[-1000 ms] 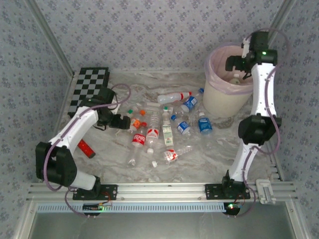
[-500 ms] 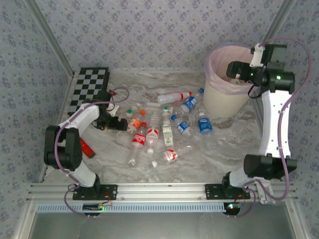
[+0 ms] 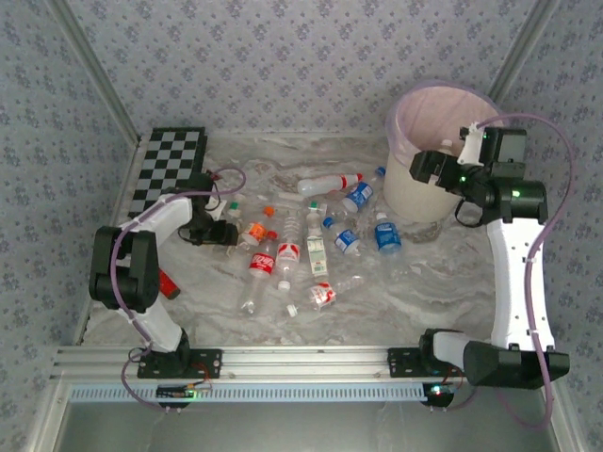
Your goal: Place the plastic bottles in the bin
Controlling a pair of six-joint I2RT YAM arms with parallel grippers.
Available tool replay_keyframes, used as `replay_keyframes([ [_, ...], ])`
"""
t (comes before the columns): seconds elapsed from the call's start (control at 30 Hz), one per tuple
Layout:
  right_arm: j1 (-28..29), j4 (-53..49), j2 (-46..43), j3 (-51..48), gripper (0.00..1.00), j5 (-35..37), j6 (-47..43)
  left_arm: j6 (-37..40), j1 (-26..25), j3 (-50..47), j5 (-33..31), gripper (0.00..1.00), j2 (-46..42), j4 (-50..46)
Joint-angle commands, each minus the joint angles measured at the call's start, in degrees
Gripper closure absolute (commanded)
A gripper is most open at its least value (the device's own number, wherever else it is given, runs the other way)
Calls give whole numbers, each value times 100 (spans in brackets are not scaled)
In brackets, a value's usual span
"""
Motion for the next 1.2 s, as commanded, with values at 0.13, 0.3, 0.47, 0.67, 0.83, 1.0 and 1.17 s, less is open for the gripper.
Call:
replay_keyframes([
  [0.13,550,550,-28,-84,1,-653,539,-107,-71,422,-287,34,-388,-345],
  [0.3,1656,1264,244,-211,9,-1122,937,-519,-395,717,38,40,-1148,-178],
  [0.47,2589,2461,754,-346,13,-1158,1476,-1298,-1139,684,547,44,-1644,867],
  [0.67,3020,3376,1440,-337,17,-1165,2076,-2026,-1829,422,968,46,-1905,2264],
  [0.83,3027,3452,1828,-332,15,-1009,2149,-2099,-2187,384,1096,47,-1930,2661],
  [1.0,2922,3382,2106,-140,19,-973,2156,-2088,-2447,420,1113,47,-1895,2697],
  [1.17,2860,3398,2342,-123,27,-1024,2169,-2096,-2698,358,1113,47,-1945,2821],
])
